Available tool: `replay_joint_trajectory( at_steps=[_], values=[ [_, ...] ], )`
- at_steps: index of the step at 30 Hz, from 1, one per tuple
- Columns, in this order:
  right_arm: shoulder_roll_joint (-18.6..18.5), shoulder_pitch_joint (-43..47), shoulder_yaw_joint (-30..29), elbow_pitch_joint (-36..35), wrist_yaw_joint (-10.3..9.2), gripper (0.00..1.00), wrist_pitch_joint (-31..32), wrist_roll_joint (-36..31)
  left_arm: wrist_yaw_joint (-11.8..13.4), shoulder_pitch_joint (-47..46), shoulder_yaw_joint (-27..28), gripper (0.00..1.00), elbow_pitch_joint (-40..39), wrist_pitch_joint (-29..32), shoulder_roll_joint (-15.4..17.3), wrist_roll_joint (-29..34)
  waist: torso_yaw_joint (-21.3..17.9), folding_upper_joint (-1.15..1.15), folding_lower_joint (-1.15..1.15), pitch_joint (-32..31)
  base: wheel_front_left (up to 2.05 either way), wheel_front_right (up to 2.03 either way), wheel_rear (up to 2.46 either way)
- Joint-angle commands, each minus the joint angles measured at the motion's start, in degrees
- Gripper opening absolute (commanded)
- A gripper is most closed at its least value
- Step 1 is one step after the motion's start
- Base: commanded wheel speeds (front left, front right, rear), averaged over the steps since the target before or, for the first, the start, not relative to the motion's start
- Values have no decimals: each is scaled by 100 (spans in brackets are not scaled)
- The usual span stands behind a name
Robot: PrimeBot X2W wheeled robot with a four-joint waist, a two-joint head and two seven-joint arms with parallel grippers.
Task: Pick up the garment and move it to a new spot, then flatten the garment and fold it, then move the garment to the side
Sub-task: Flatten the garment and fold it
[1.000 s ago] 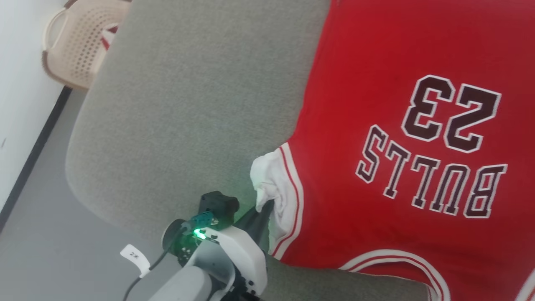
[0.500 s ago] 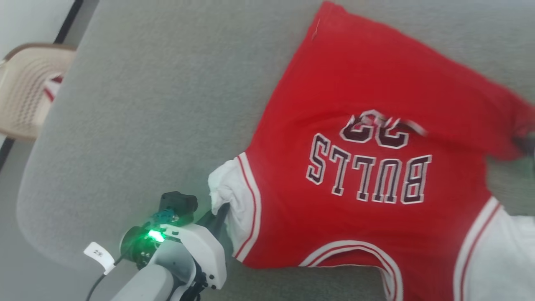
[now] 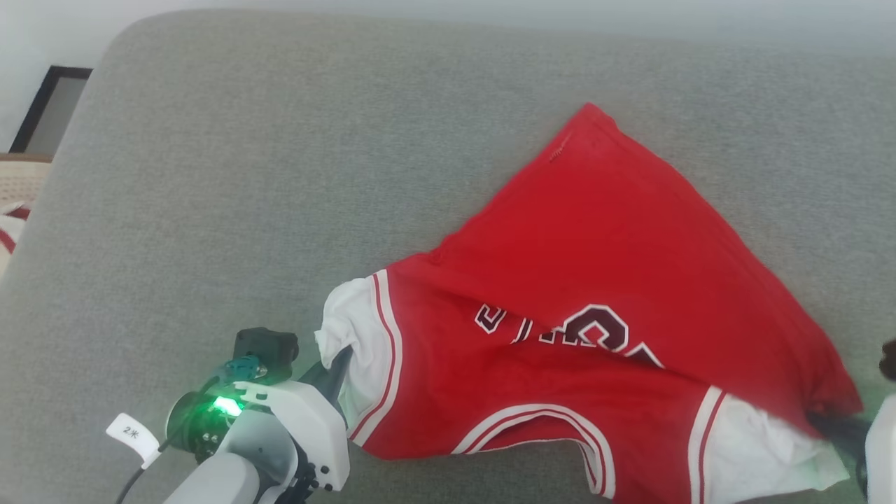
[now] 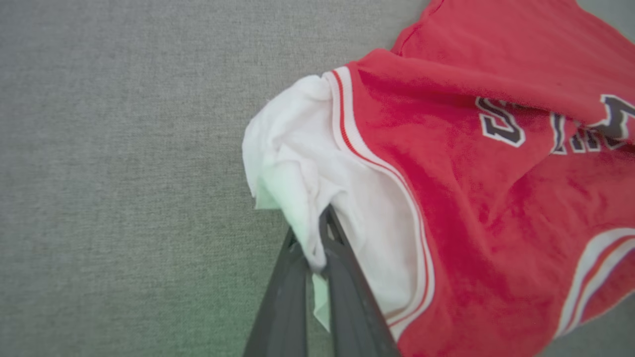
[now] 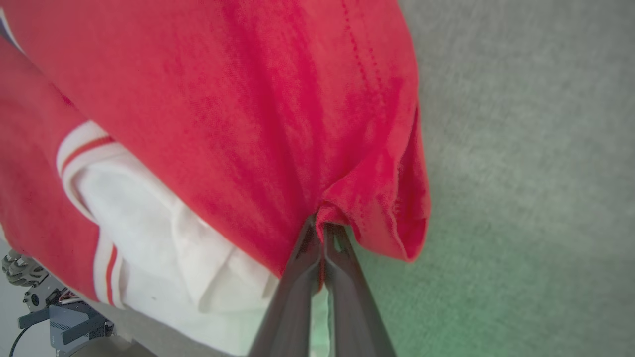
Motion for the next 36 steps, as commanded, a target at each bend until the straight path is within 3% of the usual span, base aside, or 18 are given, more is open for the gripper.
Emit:
replay_joint_trajectory(
  at_steps=[1,5,6,8,9,14,20,26,31,36],
  values=[
    [139,295,13,40,-10,0,51,-90,38,46,21,0,-33,-4,35,-1,-57,0,0,-26,0,0,0],
    [629,714,-309,78,-11,0,8,-399,65,74,23,0,-87,29,53,-25,-137,0,0,-35,0,0,0],
    [748,718,-387,129,-12,14,-39,-494,60,72,14,0,-90,41,60,-19,-154,0,0,-31,0,0,0],
    [902,748,-436,157,-12,56,-25,-677,55,47,-12,0,-91,47,58,-5,-170,0,0,-23,0,0,0],
    [980,746,-490,130,-12,100,-28,-734,50,33,-19,0,-92,49,58,1,-180,0,0,-21,0,0,0],
    [984,797,-961,-381,-19,100,58,-914,61,41,-21,0,-99,19,69,-18,-222,0,0,-29,0,0,0],
    [1162,930,-1901,-1724,-7,100,194,-1150,93,91,-58,0,-146,29,57,-21,-178,0,0,-53,0,0,0],
    [1300,452,-2113,-2375,-7,100,415,-1364,67,3,-135,0,-187,63,6,13,-26,0,0,-11,0,0,0],
    [1385,-703,-1717,-2045,-6,100,282,-1466,37,-116,-211,0,-172,45,-80,36,195,0,0,138,0,0,0],
    [1333,-2160,-870,-949,-6,100,-6,-1582,-29,-303,-342,0,-98,14,-259,105,505,0,0,328,0,0,0]
  ],
)
